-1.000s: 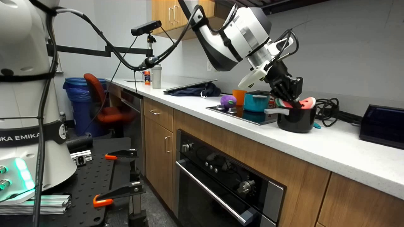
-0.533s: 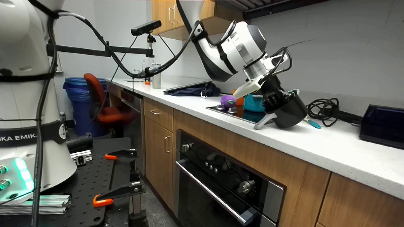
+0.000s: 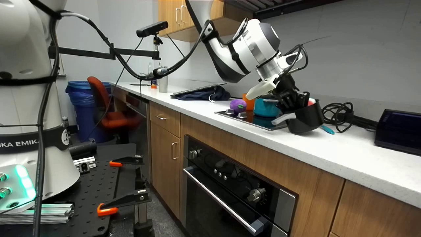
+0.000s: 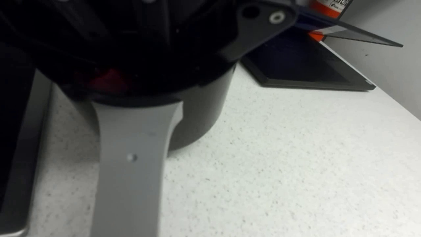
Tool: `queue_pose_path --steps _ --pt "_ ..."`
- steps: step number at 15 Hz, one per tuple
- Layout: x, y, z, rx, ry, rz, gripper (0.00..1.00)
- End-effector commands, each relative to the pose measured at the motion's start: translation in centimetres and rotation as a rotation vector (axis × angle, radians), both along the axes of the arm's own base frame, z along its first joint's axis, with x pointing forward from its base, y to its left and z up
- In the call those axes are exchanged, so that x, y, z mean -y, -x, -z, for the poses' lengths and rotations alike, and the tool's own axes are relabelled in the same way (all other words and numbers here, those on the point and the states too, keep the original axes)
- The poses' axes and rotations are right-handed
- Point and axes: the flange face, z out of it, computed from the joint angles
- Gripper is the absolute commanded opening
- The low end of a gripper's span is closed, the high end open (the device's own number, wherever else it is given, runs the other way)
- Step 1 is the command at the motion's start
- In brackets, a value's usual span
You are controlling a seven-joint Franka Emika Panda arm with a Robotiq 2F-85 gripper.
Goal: Put the watermelon plushie inside the little pot and close the lid
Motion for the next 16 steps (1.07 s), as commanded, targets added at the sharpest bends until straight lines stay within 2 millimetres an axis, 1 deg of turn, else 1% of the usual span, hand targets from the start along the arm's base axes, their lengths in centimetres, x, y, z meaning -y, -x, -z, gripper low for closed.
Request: queue_pose_path --steps 1,7,12,16 --pt "-0.7 -0.7 -2.7 0.031 0.029 -0.020 0.00" --pt "-2.1 -0.7 -5.8 0.087 0.038 -0.055 0.00" --pt "-4.6 -0.7 -7.9 0.131 0.040 -0.124 0.00" --pt "-6.7 -0.9 -8.6 0.153 0.039 -0.169 0.00"
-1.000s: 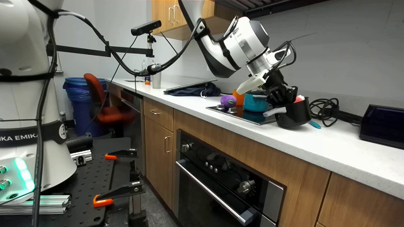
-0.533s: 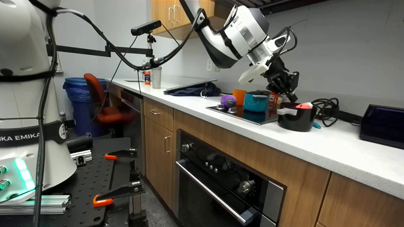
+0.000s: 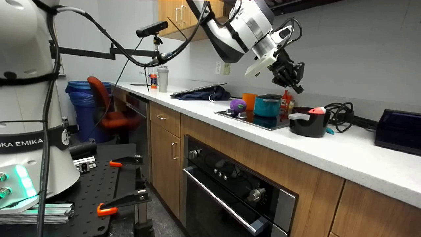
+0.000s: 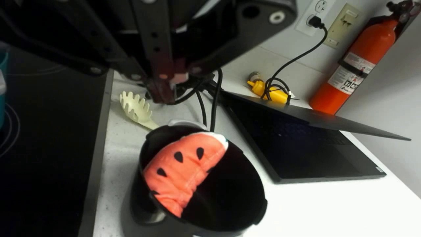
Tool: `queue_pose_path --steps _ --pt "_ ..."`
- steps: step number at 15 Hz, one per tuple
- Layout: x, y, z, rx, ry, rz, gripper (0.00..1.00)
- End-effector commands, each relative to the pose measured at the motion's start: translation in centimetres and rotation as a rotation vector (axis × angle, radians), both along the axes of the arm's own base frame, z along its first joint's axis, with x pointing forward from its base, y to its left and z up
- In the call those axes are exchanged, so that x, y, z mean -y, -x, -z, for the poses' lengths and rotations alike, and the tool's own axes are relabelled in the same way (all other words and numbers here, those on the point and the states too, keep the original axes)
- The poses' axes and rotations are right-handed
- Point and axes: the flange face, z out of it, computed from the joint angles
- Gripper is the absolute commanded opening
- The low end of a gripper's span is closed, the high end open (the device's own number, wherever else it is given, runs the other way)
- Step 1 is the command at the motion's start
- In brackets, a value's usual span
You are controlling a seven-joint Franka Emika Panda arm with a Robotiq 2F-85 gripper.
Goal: Put the watermelon plushie inside the little pot and close the lid
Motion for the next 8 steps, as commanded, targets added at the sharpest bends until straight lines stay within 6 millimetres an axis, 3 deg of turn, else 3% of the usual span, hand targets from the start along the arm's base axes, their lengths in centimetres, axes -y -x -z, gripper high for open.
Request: queue_pose_path --steps 1,8 --pt "-1.7 -0.3 -1.0 0.034 0.003 -0.037 0.00" --pt "-4.9 -1.2 -1.8 0.068 -0.011 -0.099 0.00"
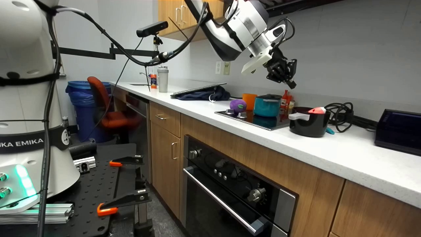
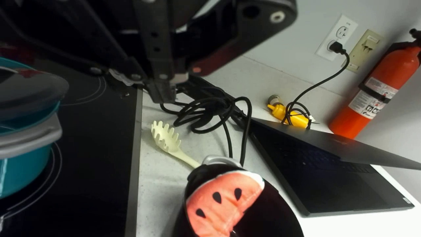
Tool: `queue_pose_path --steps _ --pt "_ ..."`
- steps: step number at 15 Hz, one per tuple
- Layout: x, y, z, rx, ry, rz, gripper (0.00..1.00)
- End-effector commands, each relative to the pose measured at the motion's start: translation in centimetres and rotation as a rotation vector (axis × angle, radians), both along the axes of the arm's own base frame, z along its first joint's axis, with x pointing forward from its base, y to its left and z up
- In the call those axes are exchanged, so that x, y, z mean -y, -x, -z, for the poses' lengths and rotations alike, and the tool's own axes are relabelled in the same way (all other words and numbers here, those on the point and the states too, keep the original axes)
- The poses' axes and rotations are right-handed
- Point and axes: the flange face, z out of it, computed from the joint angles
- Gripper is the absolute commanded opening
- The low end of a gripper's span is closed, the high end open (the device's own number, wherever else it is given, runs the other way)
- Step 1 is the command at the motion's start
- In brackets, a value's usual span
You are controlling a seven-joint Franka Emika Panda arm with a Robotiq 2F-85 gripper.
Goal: Put the watermelon plushie inside the little pot and close the lid
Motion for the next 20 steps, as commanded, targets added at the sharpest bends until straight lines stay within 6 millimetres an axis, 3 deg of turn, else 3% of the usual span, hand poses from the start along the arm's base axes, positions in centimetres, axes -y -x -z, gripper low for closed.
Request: queue_pose_path --steps 1,2,3,4,14,20 --pt "-1.7 -0.9 -0.8 0.045 -0.010 -0.047 0.00" --pt "-2.2 -1.0 -0.9 0.048 -0.014 -0.058 0.00" --pt "-2.7 -1.0 -0.9 0.051 -0.019 -0.067 0.26" --pt "-3.2 -1.1 -0.9 0.055 -0.025 -0.080 0.27" --pt "-8.2 -0.8 0.8 0.041 -0.072 -0.203 1.00" --pt "-9.8 -0.2 1.8 0.015 -0.068 -0.243 1.00"
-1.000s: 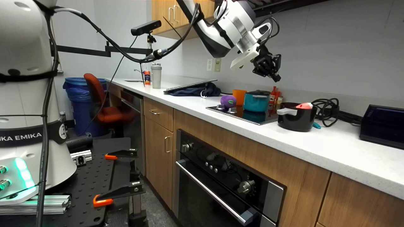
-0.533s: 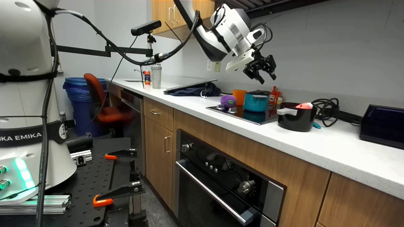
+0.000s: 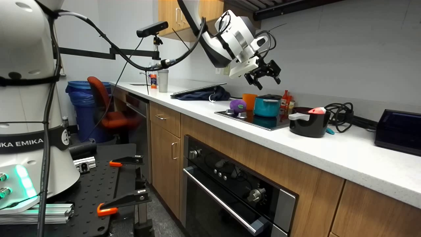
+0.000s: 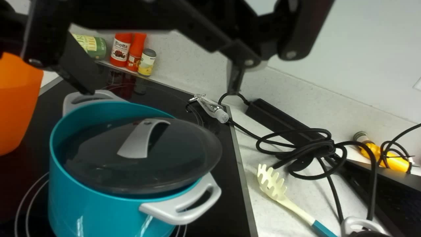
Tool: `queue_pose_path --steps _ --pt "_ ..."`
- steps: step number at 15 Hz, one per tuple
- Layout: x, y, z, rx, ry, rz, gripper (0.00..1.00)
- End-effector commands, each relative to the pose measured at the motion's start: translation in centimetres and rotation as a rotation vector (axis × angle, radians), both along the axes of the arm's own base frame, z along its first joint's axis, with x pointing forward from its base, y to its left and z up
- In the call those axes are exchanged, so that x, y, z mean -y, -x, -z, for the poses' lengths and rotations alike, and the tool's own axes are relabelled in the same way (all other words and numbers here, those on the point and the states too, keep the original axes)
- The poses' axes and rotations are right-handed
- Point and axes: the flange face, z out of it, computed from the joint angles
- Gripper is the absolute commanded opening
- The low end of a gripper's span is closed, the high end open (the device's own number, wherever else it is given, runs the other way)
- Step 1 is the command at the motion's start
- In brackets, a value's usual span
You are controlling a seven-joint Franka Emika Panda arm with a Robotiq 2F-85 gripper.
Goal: Put the watermelon plushie inside the little pot and close the lid
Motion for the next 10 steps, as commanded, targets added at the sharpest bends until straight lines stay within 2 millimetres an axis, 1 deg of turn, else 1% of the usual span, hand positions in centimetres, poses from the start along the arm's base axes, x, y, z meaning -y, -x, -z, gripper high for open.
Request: queue_pose_path --steps 1,6,7,8,9,10 --pt "-0.5 -0.4 0.4 0.000 -0.003 -0.042 1.00" --pt "-0.1 -0.3 2.1 -0.031 0.009 -0.042 1.00" --pt "0.1 -0.3 2.4 -0.037 0.012 -0.041 0.92" --pt "0.2 -0.3 2.6 -0.041 0.013 -0.039 0.80" --pt "0.4 -0.4 2.8 -0.044 0.015 -0.037 0.70" --pt "0.5 -0.5 3.0 -0.046 0.016 -0.034 0.58"
